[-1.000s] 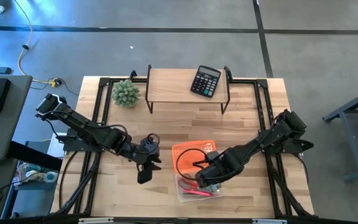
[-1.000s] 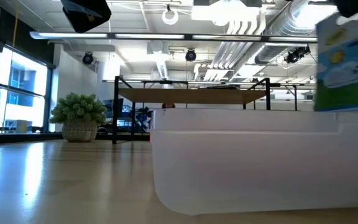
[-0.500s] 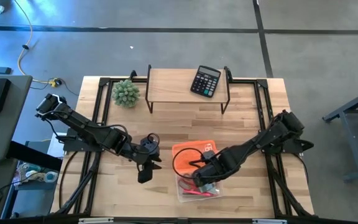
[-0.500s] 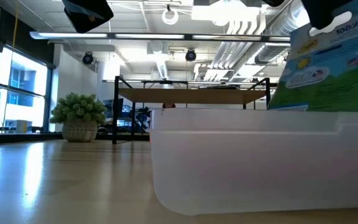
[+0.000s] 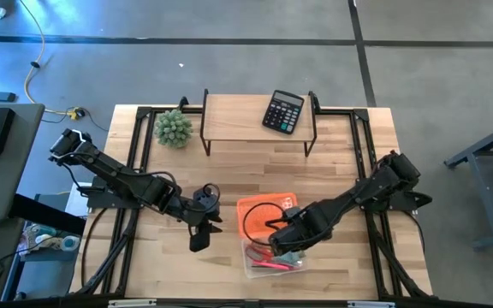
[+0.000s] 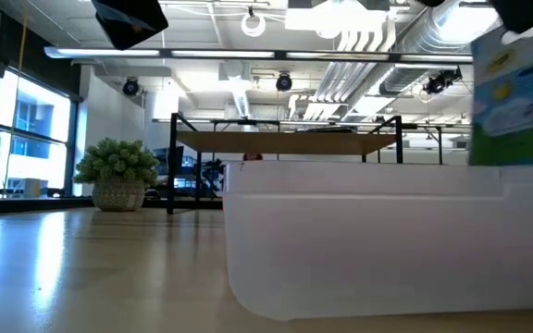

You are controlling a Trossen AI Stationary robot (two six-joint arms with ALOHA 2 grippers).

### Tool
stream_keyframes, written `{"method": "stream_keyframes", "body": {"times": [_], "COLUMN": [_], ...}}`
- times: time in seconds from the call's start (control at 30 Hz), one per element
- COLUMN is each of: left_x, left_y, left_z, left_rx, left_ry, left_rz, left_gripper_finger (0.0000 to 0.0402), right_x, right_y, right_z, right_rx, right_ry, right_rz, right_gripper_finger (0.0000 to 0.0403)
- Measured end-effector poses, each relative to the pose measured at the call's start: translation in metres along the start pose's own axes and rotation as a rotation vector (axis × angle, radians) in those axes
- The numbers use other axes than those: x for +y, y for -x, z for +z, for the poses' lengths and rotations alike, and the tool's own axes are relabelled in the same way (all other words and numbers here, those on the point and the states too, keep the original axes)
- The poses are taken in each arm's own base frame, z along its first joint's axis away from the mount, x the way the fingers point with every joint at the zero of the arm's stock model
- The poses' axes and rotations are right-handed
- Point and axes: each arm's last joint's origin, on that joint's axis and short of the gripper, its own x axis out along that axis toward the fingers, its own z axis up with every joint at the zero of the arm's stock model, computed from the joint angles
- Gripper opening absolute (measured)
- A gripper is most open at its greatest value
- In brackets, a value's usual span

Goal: Pack school essentials
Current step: Put the crayon box into the orange supply box, then close the orange supply box

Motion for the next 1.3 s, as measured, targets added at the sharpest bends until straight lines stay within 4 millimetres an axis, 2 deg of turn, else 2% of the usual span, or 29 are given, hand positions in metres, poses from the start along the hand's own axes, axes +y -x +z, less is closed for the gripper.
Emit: {"method": "stream_keyframes", "body": {"times": [0.27, 0.63, 1.07, 1.3], "left_x": [0.001, 0.001, 0.001, 0.001], "left_y": [0.000, 0.000, 0.000, 0.000], "left_z": [-0.001, -0.001, -0.001, -0.001], "left_rx": [0.009, 0.010, 0.002, -0.003], "left_ry": [-0.019, -0.020, -0.020, -0.019], "left_rz": [0.006, 0.009, 0.025, 0.032], "left_gripper_finger": [0.0133, 0.0133, 0.0133, 0.0133], "right_x": [0.022, 0.029, 0.031, 0.031], "right_y": [-0.025, -0.028, -0.029, -0.029], "right_z": [0.010, 0.014, 0.014, 0.014], "right_rx": [0.023, -0.053, -0.069, -0.067], "right_ry": [0.025, 0.038, 0.093, 0.132], "right_rz": [0.058, 0.123, 0.135, 0.136], "right_gripper_finger": [0.0000, 0.0005, 0.0103, 0.0122]}}
